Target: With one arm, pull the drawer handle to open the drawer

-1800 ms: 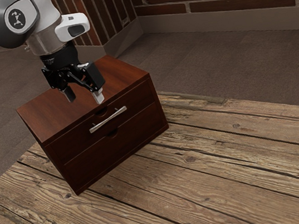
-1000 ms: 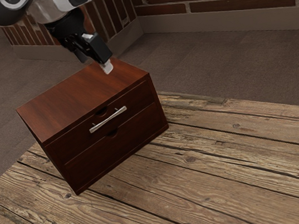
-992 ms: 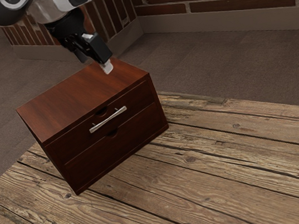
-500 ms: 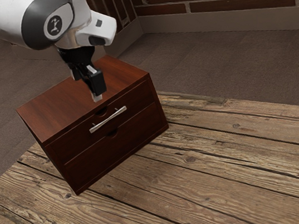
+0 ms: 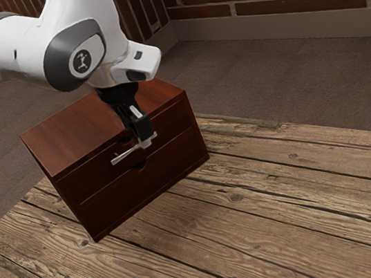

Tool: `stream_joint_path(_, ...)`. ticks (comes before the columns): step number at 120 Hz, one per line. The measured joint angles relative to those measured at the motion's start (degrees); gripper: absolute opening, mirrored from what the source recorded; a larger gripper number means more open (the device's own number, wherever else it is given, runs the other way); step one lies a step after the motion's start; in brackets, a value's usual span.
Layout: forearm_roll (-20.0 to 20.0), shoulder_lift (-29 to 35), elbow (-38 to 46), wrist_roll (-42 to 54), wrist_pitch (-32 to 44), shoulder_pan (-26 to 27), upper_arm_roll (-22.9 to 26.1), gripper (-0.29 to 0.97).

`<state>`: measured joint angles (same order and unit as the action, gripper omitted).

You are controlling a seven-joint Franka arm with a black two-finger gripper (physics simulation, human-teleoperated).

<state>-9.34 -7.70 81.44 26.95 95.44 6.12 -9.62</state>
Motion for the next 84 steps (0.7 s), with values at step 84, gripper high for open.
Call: stream_joint_path(84,-1.1,-2.9,3.3,-3.0,9.7,0.2,-4.3,0.33)
